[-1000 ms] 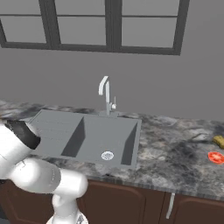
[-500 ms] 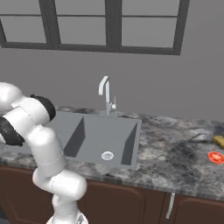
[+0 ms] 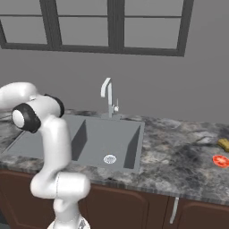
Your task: Pick the sweet potato from the sink and place it in the bowl. Then pick the bowl and place it in the microwave. Then close the microwave door and press the start button.
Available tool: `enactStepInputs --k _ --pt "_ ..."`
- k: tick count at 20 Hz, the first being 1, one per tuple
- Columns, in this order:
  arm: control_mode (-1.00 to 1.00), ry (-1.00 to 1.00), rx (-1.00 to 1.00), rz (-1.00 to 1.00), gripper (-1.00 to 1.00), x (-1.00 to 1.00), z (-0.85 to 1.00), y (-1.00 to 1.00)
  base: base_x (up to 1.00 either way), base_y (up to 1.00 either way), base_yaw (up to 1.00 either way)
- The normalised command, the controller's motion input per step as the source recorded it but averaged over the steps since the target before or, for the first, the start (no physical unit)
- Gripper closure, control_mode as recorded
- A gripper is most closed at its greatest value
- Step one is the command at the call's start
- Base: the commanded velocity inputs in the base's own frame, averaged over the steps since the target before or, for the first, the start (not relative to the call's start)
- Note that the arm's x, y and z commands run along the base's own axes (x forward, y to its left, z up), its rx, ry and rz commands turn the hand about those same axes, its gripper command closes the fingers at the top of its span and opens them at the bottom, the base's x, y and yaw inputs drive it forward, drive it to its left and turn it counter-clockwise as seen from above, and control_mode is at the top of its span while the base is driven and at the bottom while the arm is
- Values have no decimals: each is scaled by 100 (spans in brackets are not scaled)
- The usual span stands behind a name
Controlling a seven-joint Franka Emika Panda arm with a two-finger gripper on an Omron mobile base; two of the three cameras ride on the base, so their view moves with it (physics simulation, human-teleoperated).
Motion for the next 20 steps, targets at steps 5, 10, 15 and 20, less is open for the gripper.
enactStepInputs --k 5,10,15,20 --pt "-100 0 0 0 100 49 -11 39 0 0 0" --pt "-100 0 0 4 100 39 -49 23 0 0 0" --pt "-100 0 0 3 100 28 -34 27 0 0 0" --pt "-100 0 0 2 100 20 -34 18 0 0 0"
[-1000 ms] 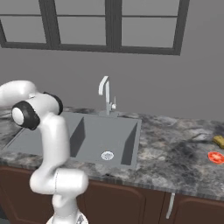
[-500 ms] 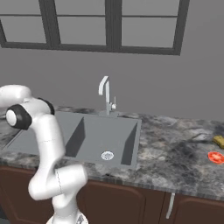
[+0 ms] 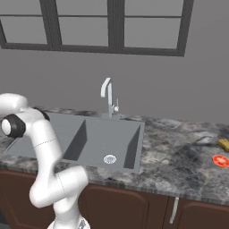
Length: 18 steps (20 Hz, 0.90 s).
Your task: Pick the sweet potato from the sink and place it in the bowl. Then pick the bowl and place it in the microwave. Then close the microwave door and press the start button.
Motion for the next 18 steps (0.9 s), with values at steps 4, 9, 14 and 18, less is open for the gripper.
enactStepInputs --k 4,9,14,18 --pt "-100 0 0 2 100 15 -46 8 0 0 0" --pt "-100 0 1 1 100 6 -33 4 0 0 0" --pt "-100 0 4 0 -100 0 -1 0 0 0 0" --pt "-100 0 5 2 -100 -4 19 -1 0 0 0"
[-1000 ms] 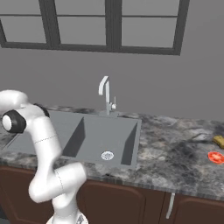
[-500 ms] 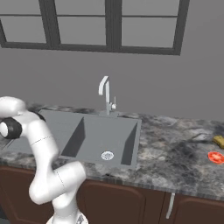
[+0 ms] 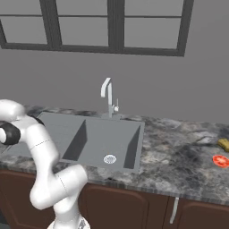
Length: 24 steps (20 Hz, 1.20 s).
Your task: Pick the sweet potato from the sink and place it in the bowl. Then pick the bowl and place it in the microwave. Then close the microwave door and press the start button.
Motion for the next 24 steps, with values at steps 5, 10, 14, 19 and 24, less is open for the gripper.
enactStepInputs --k 5,10,14,19,24 --pt "-100 0 0 -11 -100 -44 40 -13 0 0 0" --pt "-100 17 3 -47 -100 -61 16 -72 0 0 0" --pt "-100 17 8 -50 -100 -53 -7 -98 0 0 0" --pt "-100 9 1 -56 -100 -52 -45 -78 0 0 0" --pt "-100 3 1 -57 -100 -59 -22 -68 0 0 0"
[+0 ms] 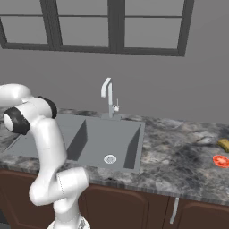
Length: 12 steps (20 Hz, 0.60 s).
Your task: Pick the sweet potato from the sink and place it in the bowl. Then pick the bowl and place it in the microwave. Then close the microwave door and press the start button.
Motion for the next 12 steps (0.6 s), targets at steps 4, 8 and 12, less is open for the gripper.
enactStepInputs --k 4,8,12 --pt "-100 0 0 -48 -100 -23 -31 -58 0 0 0" --pt "-100 0 0 -31 -100 39 -33 -4 0 0 0" --pt "-100 10 0 -25 -100 66 0 10 0 0 0"
